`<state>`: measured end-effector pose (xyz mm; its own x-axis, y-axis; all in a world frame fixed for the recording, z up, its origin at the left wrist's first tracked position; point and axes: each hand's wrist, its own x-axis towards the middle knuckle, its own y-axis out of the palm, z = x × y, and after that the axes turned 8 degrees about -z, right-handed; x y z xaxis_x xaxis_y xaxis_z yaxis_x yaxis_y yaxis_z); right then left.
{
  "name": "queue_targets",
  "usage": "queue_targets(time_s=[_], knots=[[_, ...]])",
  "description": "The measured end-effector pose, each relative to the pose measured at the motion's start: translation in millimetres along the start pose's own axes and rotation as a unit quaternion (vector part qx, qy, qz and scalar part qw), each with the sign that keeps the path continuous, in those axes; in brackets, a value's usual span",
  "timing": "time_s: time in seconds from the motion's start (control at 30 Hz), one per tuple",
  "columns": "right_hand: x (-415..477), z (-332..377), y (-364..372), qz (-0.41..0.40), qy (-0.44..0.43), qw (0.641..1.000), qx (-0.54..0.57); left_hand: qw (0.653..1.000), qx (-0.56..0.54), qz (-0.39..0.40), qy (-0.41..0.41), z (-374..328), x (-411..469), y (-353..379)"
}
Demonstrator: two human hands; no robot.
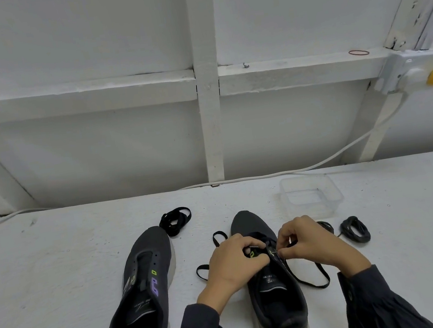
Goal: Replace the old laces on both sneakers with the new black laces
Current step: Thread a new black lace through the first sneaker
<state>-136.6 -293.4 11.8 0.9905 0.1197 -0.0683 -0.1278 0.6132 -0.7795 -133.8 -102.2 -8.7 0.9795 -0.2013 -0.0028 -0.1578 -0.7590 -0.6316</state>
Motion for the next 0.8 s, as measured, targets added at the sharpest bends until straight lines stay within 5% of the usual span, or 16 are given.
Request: queue_targets(time_s=[0.37, 0.8], knots=[[3.5, 6.6, -2.6, 0.036, -0.019, 0.998, -0.042, 0.993, 0.118, -0.026, 0.004, -10.3, 3.3, 3.1], [8.0, 4.9, -0.9, 0.037, -0.016, 0.999, -0.009, 0.998, 0.058, -0.027, -0.005, -1.2, 2.4, 12.5]])
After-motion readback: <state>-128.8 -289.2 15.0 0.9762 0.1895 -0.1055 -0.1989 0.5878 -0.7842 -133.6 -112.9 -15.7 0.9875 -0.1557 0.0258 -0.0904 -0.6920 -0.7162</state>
